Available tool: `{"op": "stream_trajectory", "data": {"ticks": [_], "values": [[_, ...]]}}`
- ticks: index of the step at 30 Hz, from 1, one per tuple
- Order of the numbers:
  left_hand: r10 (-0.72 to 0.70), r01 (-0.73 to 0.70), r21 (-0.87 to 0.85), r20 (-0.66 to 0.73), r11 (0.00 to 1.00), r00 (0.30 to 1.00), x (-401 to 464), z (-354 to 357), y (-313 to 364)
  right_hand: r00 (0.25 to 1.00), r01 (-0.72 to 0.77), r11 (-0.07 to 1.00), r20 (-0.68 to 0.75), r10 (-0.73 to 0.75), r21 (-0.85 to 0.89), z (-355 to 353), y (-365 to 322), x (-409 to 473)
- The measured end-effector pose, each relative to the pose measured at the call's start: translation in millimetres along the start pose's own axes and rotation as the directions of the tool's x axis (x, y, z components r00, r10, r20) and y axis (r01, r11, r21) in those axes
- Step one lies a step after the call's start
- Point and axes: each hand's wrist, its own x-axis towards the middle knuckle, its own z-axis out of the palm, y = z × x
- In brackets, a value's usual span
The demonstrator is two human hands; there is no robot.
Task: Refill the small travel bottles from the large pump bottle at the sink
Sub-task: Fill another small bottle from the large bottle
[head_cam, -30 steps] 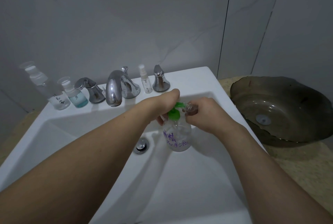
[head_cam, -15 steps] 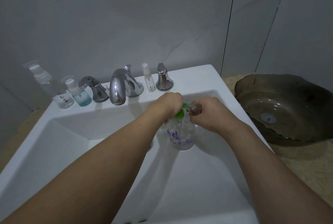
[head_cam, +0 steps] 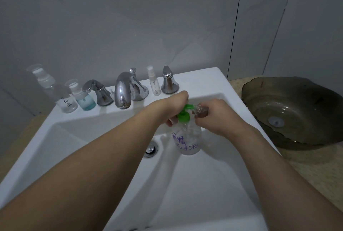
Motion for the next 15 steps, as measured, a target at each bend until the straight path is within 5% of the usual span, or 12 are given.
{"op": "stream_trajectory", "data": {"ticks": [10, 15], "values": [[0.055, -0.058, -0.064, -0.045, 0.996, 0.997, 21.1, 12.2, 2.2, 1.0, 0.002, 1.0, -0.004, -0.002, 0.01, -0.5, -0.1, -0.9], [0.095, -0.089, 0.064, -0.1, 0.994, 0.99, 19.5, 16.7, 2.5, 1.0, 0.003, 1.0, 0.018, -0.003, -0.029, 0.2, 1.6, 0.6]]}}
